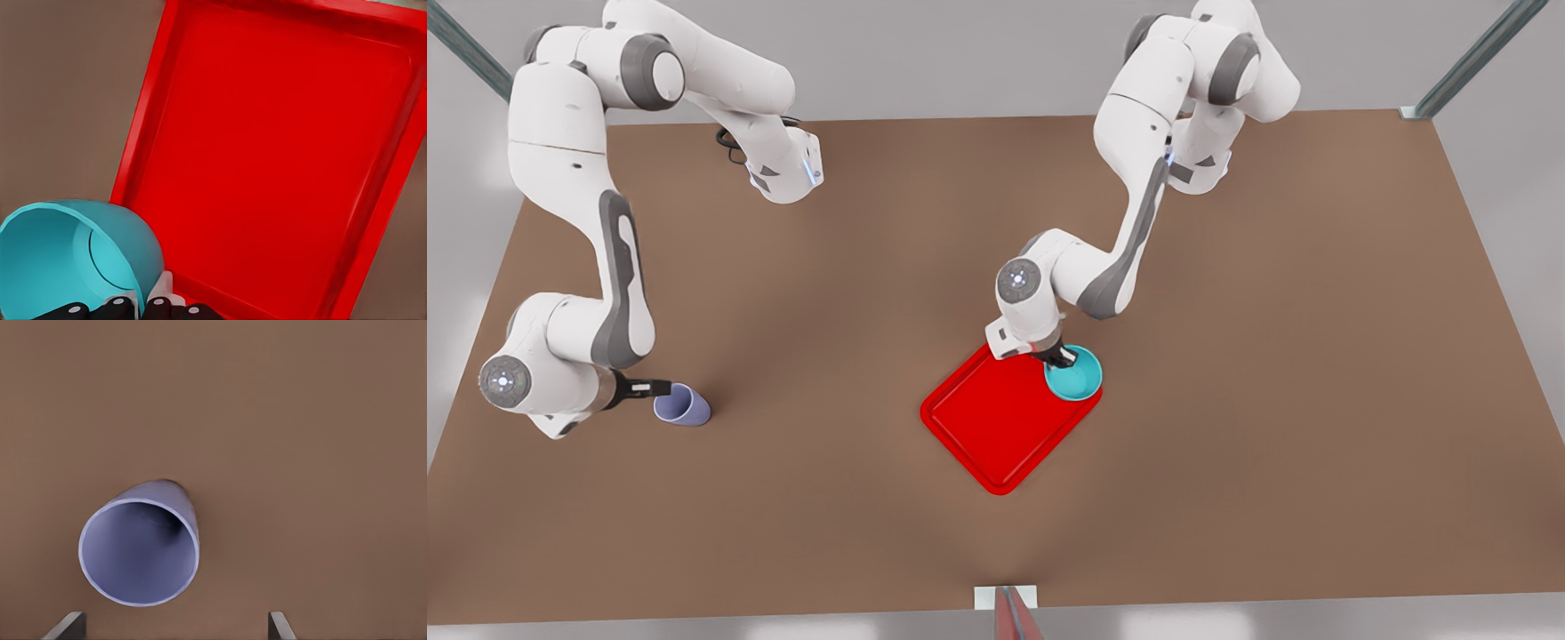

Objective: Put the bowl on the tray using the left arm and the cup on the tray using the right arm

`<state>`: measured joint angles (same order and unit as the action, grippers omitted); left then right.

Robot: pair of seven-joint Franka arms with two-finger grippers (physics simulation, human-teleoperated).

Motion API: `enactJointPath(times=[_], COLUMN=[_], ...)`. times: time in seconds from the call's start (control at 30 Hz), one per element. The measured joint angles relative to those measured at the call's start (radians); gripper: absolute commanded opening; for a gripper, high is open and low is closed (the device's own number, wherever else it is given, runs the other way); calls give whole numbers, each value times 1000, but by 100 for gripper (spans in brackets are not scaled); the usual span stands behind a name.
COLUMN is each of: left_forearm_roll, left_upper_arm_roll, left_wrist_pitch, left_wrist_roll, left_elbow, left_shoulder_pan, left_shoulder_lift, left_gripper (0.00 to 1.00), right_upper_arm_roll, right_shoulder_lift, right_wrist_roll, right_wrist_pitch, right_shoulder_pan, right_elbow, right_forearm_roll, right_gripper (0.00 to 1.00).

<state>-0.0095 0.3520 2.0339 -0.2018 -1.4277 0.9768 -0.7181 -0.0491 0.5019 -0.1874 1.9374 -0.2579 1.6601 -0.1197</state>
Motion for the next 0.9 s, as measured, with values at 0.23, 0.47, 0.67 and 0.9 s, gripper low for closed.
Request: enactJointPath(times=[0.23,0.47,0.67,0.9], left_forearm_roll=[-98,-181,-283,-296], left_upper_arm_roll=[73,93,110,110], left_wrist_pitch=[2,-1,-57,-302], left_wrist_roll=[1,-7,-23,4], left_elbow=[250,245,244,186], left_shoulder_pan=[6,86,91,-147], left_shoulder_lift=[-237,-293,-263,95], left_gripper=[21,23,100,100], right_upper_arm_roll=[0,0,0,0], right_shoulder_lift=[38,55,75,106], right_wrist_roll=[0,0,0,0], right_wrist_pitch=[26,28,39,49], right_shoulder_pan=[-6,-6,-7,-9], right_elbow=[-2,-4,-6,-8], right_forearm_roll=[3,6,6,14], right_gripper=[100,100,100,100])
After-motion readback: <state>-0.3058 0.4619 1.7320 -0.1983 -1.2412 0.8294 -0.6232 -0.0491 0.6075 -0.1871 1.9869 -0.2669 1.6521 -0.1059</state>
